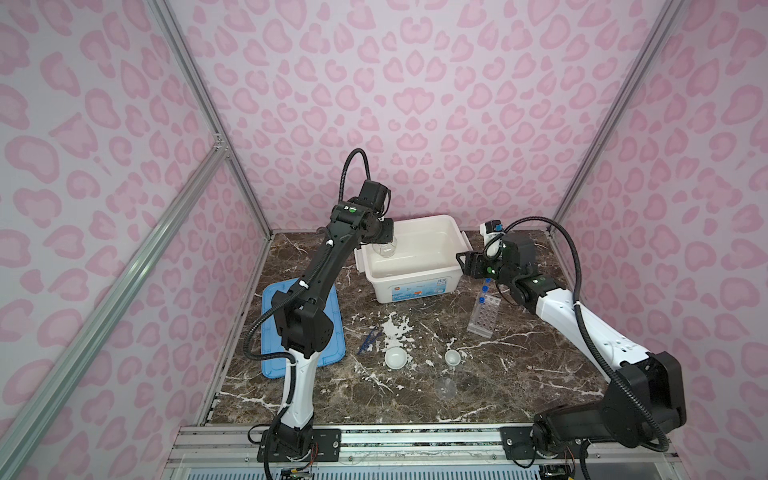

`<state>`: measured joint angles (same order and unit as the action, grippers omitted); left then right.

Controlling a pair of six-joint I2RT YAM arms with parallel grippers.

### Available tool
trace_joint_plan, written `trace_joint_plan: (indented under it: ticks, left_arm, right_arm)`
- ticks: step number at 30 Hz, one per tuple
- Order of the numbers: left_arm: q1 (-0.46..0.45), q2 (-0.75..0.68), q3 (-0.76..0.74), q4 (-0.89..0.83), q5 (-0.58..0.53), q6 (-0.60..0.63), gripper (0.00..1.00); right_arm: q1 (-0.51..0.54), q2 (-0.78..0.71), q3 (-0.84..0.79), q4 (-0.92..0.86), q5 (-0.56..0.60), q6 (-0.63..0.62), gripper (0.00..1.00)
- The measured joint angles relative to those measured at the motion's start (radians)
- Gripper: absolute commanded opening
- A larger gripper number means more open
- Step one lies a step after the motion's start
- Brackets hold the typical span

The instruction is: Organize the chemistry lab equipment

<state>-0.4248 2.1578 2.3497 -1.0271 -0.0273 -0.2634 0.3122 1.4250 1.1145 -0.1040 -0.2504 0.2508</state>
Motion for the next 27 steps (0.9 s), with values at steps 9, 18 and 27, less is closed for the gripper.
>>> trace_joint_plan:
  ticks: [9,18,27]
  left_arm:
    - [0.01,0.063,0.001,0.018,-0.002,0.032,0.12]
    - [0.012,0.111,0.001,0.06,-0.011,0.074,0.11]
    - [0.012,0.138,0.001,0.064,-0.015,0.089,0.1]
  right_arm:
    - [0.057,0.059,0.042,-0.008,0.01,0.0,0.72]
    - [0.055,0.071,0.083,-0.058,0.076,-0.001,0.74]
    - [-0.047,0.216,0.232,-0.152,0.091,-0.051,0.68]
